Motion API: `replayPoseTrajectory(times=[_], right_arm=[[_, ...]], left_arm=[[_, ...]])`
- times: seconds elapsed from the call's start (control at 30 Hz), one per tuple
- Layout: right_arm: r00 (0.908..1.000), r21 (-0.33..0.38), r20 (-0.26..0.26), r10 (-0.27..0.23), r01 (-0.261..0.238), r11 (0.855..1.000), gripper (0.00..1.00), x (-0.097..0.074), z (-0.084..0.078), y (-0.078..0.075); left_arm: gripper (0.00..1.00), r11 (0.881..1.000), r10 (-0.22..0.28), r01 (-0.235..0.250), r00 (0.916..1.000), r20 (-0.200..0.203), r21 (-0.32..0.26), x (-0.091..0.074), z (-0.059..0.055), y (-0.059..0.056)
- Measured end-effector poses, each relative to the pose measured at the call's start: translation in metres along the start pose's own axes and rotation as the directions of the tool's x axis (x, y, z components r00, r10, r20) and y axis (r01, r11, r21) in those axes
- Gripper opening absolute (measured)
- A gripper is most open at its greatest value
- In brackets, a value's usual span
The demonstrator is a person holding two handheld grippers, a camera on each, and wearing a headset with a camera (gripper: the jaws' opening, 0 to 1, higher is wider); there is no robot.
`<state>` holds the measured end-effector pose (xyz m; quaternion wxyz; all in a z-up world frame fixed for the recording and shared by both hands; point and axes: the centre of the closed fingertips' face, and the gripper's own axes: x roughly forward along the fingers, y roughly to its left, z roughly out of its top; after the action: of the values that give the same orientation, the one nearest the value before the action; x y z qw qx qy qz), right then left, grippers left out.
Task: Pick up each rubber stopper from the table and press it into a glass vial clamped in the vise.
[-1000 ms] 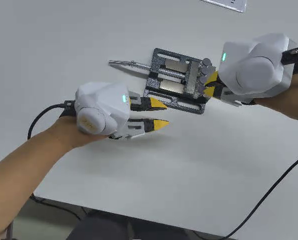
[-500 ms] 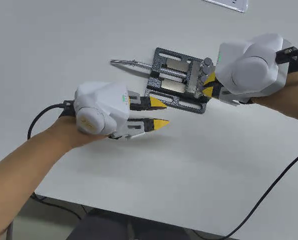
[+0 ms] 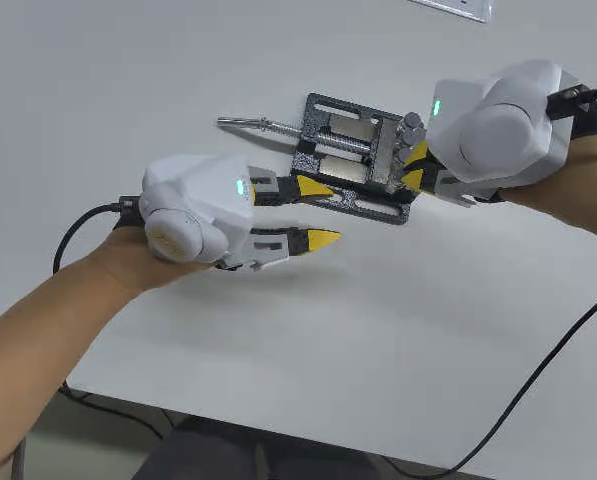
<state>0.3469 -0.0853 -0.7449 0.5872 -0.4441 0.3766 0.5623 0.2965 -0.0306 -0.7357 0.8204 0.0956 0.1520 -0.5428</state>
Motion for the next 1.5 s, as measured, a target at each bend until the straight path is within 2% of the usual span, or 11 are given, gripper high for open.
replayPoseTrajectory(times=[0.2,0.33,0.63,0.77,0.87,1.5], right_arm=[[1.0,-0.003,-0.001,0.0,0.0,1.0,0.04,0.0,0.0,0.0],[1.0,-0.006,-0.002,0.001,-0.001,1.0,0.04,0.0,0.0,0.001],[1.0,-0.004,-0.001,0.005,-0.005,1.0,0.04,0.0,0.0,0.0],[1.0,-0.006,-0.003,0.007,-0.007,1.0,0.04,-0.001,0.0,0.0],[0.9999,-0.018,-0.011,-0.01,0.01,1.0,0.08,-0.002,0.0,-0.002],[0.9998,-0.036,-0.015,0.012,-0.013,0.999,0.06,-0.001,-0.001,-0.001]], left_arm=[[0.25,1.0,0.015,-0.015,0.9999,0.006,0.007,-0.002,0.002,0.005],[0.33,1.0,0.027,-0.027,0.9996,0.011,0.01,-0.002,0.005,0.008],[0.38,0.999,0.042,-0.042,0.999,0.015,0.012,-0.002,0.009,0.012],[0.38,0.999,0.043,-0.043,0.999,0.012,0.012,-0.002,0.009,0.012],[0.38,0.999,0.044,-0.044,0.999,0.011,0.013,-0.002,0.009,0.012],[0.38,0.999,0.041,-0.041,0.9991,0.011,0.011,-0.001,0.009,0.014]])
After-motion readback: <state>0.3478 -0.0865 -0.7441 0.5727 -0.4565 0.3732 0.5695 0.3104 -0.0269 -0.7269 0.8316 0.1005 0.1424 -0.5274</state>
